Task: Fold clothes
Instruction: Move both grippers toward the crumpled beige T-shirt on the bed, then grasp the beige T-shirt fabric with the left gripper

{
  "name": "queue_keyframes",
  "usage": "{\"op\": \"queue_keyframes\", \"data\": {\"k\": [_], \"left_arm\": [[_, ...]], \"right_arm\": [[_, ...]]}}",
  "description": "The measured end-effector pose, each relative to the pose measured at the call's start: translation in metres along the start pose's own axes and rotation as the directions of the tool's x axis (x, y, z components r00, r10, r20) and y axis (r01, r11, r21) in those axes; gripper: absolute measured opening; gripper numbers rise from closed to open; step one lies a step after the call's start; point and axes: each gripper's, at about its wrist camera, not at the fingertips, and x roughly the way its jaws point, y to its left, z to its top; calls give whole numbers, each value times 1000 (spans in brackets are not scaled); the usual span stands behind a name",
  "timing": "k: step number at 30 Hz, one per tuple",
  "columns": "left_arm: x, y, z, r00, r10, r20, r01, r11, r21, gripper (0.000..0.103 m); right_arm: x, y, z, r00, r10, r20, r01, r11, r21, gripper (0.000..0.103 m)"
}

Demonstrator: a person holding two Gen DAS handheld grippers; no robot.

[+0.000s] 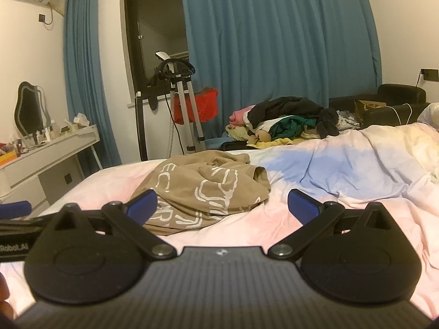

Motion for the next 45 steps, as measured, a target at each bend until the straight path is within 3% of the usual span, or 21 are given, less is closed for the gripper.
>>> {"op": "queue_keyframes", "data": {"k": [12, 19, 23, 28, 31, 38, 41, 44, 45], "left_arm": [[5, 1, -4, 999, -30, -23, 30, 999, -22, 103], [8, -10, -12, 1000, -21, -10, 21, 999, 26, 103], [25, -19, -17, 996, -58, -63, 60, 998, 35, 103], [82, -37, -12, 984, -92, -151, 98, 995, 34, 103], [116, -47, -12, 983, -123, -135, 126, 992, 15, 103], [219, -117, -7, 988, -111, -110, 132, 970, 204, 103], [260, -151, -8, 994, -74, -83, 93, 962, 258, 103], [298, -176, -9, 995, -22, -96, 49, 957, 288, 101], [309, -182, -10, 995, 16, -97, 14, 953, 302, 95]], "right_arm": [[-3, -11, 1, 1000, -16, -5, 16, 999, 29, 103], [-9, -11, 6, 996, -83, 27, 84, 996, -13, 103], [-12, -14, 12, 994, -96, 44, 96, 995, -1, 103], [-13, -24, 21, 994, -107, 5, 106, 990, 94, 103], [-15, -25, 30, 996, -83, -11, 84, 989, 123, 103], [-1, -52, 23, 986, -154, 56, 146, 981, 126, 103], [14, -76, 12, 976, -217, 38, 209, 967, 146, 103], [29, -100, 0, 975, -223, -3, 218, 950, 224, 103], [33, -105, -4, 975, -222, -12, 219, 947, 237, 103]]}}
